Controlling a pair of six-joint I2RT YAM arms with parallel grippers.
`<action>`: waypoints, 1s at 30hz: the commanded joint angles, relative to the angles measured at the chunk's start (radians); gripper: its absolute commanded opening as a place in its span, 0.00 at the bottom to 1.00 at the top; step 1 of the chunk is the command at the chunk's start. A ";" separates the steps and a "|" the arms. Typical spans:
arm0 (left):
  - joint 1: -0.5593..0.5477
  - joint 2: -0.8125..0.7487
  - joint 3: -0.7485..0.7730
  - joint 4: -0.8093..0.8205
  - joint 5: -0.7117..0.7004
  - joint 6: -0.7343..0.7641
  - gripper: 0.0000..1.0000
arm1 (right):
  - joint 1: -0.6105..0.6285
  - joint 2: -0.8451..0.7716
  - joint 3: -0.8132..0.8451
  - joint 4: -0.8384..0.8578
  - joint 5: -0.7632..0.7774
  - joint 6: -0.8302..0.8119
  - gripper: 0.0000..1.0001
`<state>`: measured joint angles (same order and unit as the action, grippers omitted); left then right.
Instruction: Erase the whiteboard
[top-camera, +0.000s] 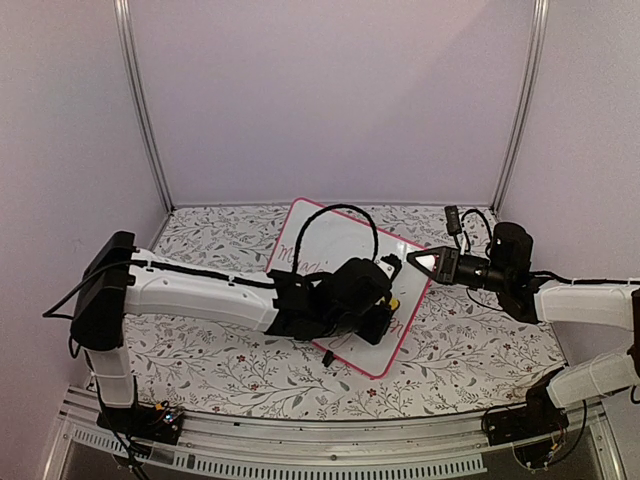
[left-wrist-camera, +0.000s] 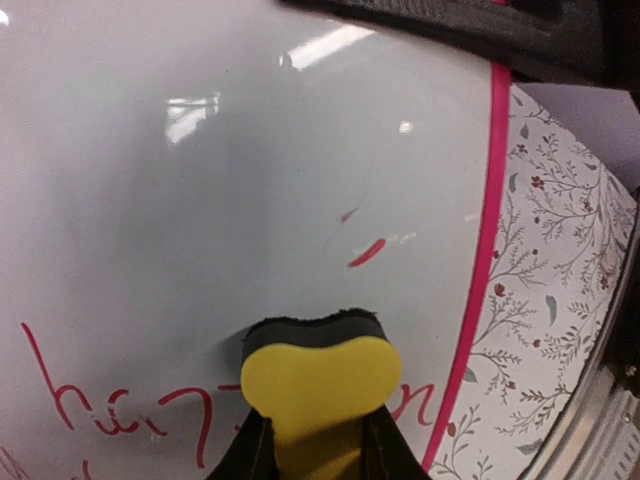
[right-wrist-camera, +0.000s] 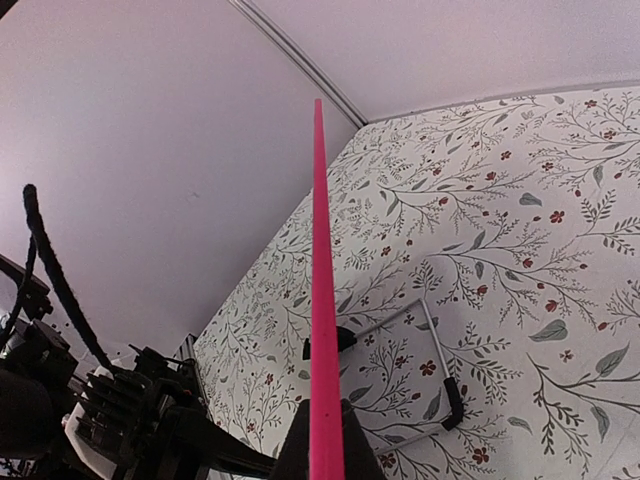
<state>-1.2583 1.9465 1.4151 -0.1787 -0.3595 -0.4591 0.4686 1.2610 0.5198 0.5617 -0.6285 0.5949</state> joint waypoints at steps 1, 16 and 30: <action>0.079 0.094 0.053 -0.093 -0.096 0.025 0.00 | 0.073 0.023 -0.017 -0.121 -0.140 -0.098 0.00; 0.089 0.036 0.075 0.035 -0.059 0.120 0.00 | 0.076 0.030 -0.012 -0.125 -0.137 -0.100 0.00; 0.057 0.051 0.063 0.084 -0.013 0.163 0.00 | 0.079 0.028 -0.010 -0.132 -0.134 -0.105 0.00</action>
<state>-1.2339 1.9640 1.4960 -0.1402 -0.3710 -0.3168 0.4717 1.2636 0.5301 0.5529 -0.6312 0.5861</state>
